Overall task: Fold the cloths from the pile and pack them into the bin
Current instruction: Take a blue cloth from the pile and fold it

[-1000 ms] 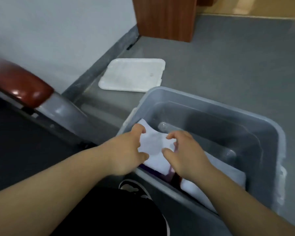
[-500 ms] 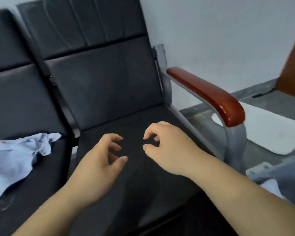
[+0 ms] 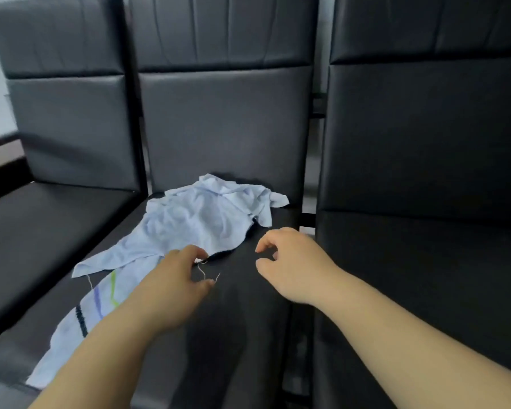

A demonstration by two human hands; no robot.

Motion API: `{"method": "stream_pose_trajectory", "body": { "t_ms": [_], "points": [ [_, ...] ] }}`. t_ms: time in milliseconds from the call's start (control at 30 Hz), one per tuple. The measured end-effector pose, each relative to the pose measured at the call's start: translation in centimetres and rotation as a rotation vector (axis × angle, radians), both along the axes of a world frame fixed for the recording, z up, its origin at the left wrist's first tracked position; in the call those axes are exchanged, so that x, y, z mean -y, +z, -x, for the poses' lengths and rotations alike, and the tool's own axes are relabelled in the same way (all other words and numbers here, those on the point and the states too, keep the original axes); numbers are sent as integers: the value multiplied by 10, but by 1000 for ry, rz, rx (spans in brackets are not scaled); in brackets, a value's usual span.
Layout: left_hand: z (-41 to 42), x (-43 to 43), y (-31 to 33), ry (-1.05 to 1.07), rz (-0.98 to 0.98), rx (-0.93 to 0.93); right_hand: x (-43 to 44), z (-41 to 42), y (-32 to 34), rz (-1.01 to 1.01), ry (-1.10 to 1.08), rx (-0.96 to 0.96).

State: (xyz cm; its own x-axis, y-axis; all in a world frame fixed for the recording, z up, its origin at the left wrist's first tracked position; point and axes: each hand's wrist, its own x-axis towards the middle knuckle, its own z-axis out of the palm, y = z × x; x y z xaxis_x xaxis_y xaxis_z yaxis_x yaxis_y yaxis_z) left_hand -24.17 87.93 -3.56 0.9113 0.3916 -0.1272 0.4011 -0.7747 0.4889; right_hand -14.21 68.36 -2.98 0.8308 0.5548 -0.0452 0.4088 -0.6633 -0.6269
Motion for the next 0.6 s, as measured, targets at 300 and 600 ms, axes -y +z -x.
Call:
{"method": "stream_pose_trajectory", "body": {
  "t_ms": [300, 600],
  "points": [
    [-2, -65, -46, 151, -111, -295, -132, -33, -67, 235, 257, 24],
    [-11, -61, -49, 184, -91, -51, -105, -42, -58, 29, 100, 27]
  ]
}}
